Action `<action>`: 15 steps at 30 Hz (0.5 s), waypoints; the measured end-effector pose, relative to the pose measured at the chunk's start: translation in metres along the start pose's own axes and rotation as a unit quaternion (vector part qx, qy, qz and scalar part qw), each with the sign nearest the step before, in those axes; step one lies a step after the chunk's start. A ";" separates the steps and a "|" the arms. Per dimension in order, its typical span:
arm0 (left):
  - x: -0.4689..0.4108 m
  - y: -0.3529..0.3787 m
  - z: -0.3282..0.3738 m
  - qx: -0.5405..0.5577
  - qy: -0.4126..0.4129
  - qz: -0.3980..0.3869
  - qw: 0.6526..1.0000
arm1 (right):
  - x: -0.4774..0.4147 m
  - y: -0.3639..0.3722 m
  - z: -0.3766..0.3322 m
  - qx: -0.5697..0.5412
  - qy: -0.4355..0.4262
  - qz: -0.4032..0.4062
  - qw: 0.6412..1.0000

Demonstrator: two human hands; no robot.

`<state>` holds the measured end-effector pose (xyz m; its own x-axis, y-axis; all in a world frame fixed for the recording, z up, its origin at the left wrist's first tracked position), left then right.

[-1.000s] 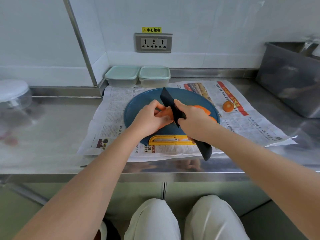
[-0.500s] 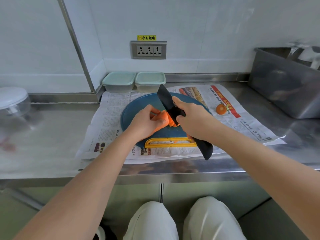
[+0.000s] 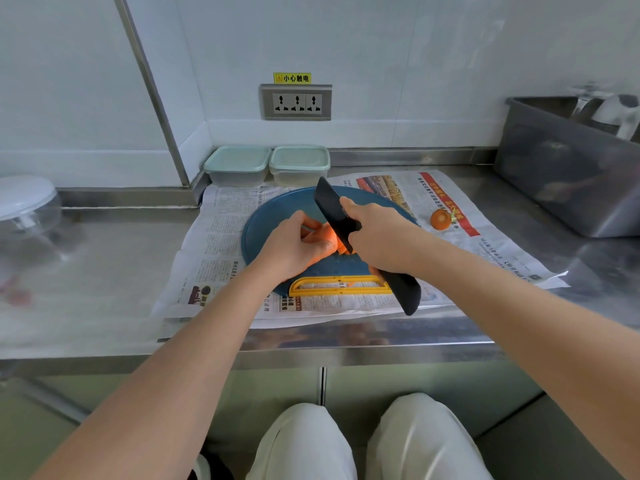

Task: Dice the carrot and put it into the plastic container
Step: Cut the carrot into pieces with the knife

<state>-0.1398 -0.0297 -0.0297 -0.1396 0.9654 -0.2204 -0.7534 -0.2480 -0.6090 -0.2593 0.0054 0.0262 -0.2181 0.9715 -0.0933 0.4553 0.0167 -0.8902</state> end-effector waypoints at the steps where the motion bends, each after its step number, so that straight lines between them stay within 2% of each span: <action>1: 0.000 0.000 0.000 0.000 -0.002 0.000 1.000 | -0.002 0.000 -0.001 0.004 0.002 -0.011 1.000; 6: -0.002 0.002 -0.004 -0.012 0.000 -0.006 1.000 | -0.009 0.002 -0.006 -0.006 0.016 -0.054 0.998; 15: -0.005 0.003 -0.004 0.007 0.004 -0.005 1.000 | -0.016 0.014 -0.004 -0.028 0.030 -0.065 0.997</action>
<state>-0.1389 -0.0360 -0.0332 -0.1277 0.9669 -0.2207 -0.7641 -0.2378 -0.5997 -0.2465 -0.0089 0.0170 -0.2275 0.9725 0.0494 0.4740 0.1549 -0.8668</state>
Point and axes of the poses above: each hand's wrist, its own x-axis away from the middle knuckle, its own y-axis out of the palm, z = x × y, the point moved 9 cm from there along -x, towards the middle knuckle, and after that the axes turned 13 degrees about z, right-handed, at the moved point
